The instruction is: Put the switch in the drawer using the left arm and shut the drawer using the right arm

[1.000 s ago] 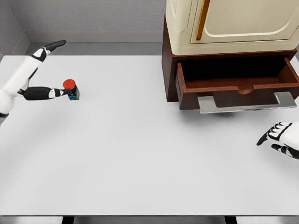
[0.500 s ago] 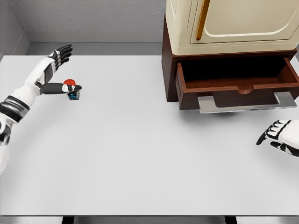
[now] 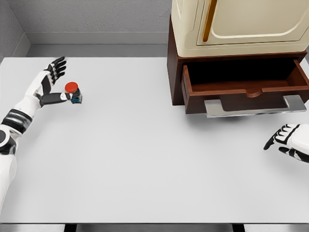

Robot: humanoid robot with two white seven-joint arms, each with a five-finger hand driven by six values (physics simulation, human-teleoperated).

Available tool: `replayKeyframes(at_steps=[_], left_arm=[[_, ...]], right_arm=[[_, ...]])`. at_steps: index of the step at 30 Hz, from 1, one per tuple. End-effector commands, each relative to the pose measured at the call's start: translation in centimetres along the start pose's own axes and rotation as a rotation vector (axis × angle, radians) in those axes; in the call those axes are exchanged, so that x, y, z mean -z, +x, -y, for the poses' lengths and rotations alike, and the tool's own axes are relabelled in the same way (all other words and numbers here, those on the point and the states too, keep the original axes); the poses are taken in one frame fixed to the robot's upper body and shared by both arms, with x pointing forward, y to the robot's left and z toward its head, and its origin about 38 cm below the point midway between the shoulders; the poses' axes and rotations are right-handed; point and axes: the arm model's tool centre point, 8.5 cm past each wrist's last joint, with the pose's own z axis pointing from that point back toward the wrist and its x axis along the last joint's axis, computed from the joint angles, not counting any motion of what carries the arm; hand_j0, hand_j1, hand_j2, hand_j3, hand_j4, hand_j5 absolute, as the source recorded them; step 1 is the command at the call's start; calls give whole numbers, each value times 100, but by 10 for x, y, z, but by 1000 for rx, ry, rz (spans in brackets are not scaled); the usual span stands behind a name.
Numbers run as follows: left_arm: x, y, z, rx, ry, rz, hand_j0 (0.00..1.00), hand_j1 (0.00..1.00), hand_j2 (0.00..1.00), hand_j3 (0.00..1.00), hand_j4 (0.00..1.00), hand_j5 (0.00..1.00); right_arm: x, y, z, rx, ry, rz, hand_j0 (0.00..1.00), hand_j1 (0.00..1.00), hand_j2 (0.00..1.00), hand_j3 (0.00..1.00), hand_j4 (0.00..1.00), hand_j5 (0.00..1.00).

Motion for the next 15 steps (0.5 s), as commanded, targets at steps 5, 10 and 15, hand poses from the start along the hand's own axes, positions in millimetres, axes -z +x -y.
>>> replayKeyframes(at_steps=[5,10,15], left_arm=[[-4,-15,0,-1,11,-20,100,100,100,100,100,100],[3,-21,12,30,-7,-47,100,100,100,100,100,100],[9,-21,18,45,-12,-27,100,100,100,100,100,100]], right_arm=[[1,2,2,0,-5,8,56,56,56,56,56,56],[1,1,3,-2,-4,6,56,56,56,56,56,56],[1,1,6,-14,7,9,60,60,60,60,60,60]])
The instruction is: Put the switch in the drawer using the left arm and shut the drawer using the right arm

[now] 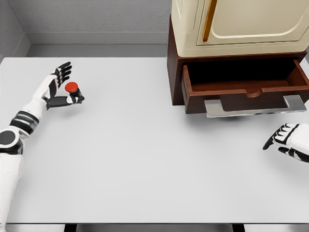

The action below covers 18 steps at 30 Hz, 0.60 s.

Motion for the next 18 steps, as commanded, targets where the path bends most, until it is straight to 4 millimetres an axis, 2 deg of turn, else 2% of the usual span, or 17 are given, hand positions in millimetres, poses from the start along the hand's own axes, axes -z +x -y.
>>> replayKeyframes(at_steps=[1,12,13,16,17,18], left_arm=[[0,-5,5,6,-4,-1,100,100,100,100,100,100],[-4,-13,0,29,-1,-29,100,100,100,100,100,100],[-5,-16,0,46,-2,-42,94,94,94,94,94,94],[-5,-16,-1,47,-1,-44,90,90,90,90,90,90],[-5,-16,-1,47,-1,-43,81,81,81,81,81,81],[-5,-16,0,48,-3,-42,79,79,79,79,79,79]], right_arm=[[0,0,2,0,1,1,59,59,59,59,59,59],[-1,-1,4,-6,4,0,59,59,59,59,59,59],[-1,-2,5,-8,2,-1,60,60,60,60,60,60],[-1,-2,6,-9,1,-1,60,60,60,60,60,60],[-1,-2,6,-7,0,-2,60,60,60,60,60,60],[-1,-2,6,-6,-1,-2,60,60,60,60,60,60]])
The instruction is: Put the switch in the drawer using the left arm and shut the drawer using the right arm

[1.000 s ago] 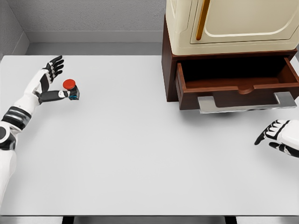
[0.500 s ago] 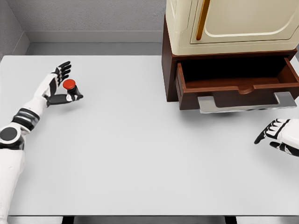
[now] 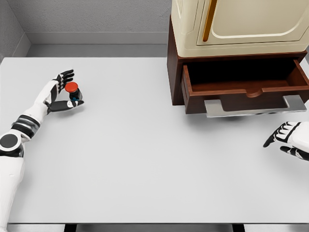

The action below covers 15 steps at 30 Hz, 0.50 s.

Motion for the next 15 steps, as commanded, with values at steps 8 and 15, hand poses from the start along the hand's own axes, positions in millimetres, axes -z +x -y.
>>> replayKeyframes(at_steps=[8,15], left_arm=[[-3,-3,-3,13,-3,-11,72,72,72,72,72,72],[-7,-8,-7,17,-2,-28,67,67,67,67,67,67]], right_arm=[[0,0,3,2,-2,3,60,60,60,60,60,60],[0,0,3,2,-2,2,60,60,60,60,60,60]])
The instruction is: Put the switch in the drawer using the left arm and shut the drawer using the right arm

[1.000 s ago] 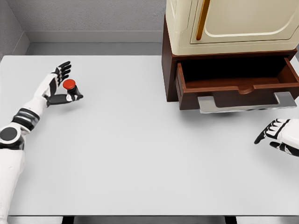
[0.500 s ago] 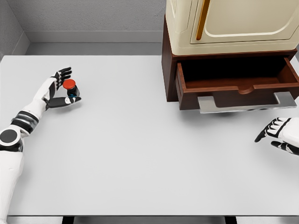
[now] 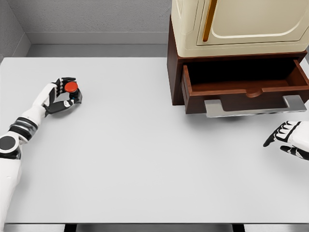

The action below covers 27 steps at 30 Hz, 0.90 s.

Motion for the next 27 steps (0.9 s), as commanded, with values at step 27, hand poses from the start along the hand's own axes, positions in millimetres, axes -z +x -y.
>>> replayKeyframes(at_steps=[27], left_arm=[[8,32,0,35,-4,120,40,40,40,40,40,40]], right_arm=[[1,1,1,2,-1,6,60,60,60,60,60,60]])
